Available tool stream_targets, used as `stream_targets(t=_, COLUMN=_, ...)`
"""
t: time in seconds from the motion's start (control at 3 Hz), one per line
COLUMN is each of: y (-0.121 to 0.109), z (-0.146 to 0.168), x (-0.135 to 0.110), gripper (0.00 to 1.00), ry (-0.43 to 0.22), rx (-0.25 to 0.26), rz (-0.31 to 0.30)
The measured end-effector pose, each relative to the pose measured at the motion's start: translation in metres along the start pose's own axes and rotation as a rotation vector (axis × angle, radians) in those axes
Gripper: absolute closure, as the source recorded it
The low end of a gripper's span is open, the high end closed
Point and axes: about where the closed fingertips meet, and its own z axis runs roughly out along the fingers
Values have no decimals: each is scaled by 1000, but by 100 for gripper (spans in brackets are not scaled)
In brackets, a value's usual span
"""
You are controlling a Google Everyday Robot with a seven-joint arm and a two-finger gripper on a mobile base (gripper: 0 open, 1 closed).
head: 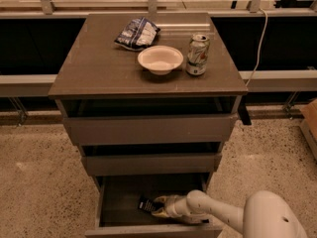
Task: Pick rxbar chocolate from bottom drawer and place on counter
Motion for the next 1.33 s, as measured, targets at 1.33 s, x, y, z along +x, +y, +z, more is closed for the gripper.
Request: stream_targets(t=1.33, y=10, z=-72, x=-179, gripper=100, ry=-302, rx=-210, rz=-201)
